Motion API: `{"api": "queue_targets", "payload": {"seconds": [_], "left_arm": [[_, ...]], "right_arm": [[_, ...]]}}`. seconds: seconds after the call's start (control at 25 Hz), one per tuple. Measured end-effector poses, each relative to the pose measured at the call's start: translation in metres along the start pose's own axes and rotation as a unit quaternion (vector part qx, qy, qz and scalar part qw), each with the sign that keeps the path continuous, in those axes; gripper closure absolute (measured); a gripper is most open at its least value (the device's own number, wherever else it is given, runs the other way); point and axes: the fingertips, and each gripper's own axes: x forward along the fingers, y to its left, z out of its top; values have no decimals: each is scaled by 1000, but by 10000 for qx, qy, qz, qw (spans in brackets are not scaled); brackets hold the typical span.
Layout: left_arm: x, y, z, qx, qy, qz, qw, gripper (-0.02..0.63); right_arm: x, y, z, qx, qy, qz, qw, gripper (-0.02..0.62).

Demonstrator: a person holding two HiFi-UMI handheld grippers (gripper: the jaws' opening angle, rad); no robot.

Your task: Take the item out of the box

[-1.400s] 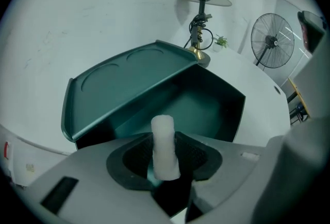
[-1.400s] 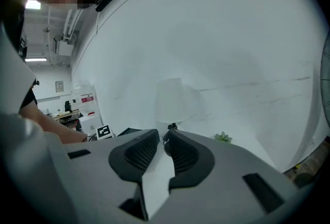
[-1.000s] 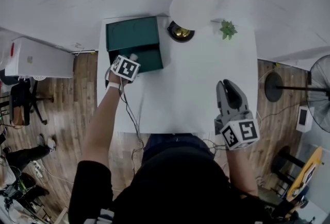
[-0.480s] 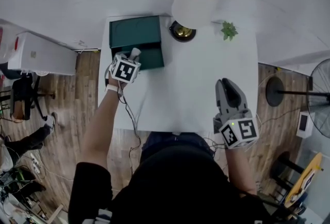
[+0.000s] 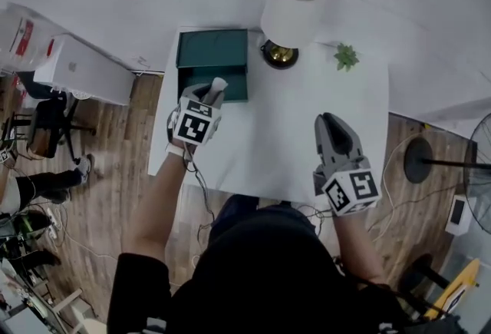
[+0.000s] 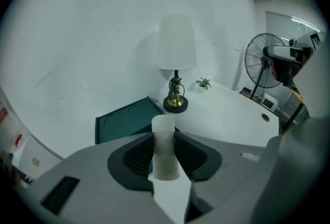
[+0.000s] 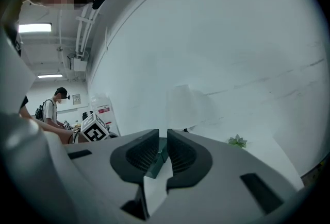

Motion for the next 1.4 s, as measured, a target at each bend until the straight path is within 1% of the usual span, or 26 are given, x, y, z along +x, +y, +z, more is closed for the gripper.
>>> {"api": "queue_targets", "payload": {"seconds": [0.32, 0.56, 0.92, 1.12, 1.28, 1.4], "left_arm": [[-7, -51, -10, 96, 30, 52, 9999, 483], [7, -87, -27, 188, 225, -67, 9995, 483], [42, -132, -51, 165, 541, -233, 9981, 483], [71, -144, -63, 142, 724, -188, 9971, 483], [87, -149, -76, -52, 929, -183, 9955, 482], [97, -155, -84, -208, 1080, -271, 9936, 482]], "right_arm": [[-14, -5, -1, 72, 20, 262, 9996, 546], [-28, -19, -3, 81, 68, 253, 9996, 546], [-52, -41, -8, 84, 93, 105, 9999, 548], [-65, -58, -10, 97, 120, -22, 9999, 548], [-79, -67, -14, 130, 159, -161, 9997, 549], [-83, -73, -15, 150, 186, -218, 9995, 549]]}}
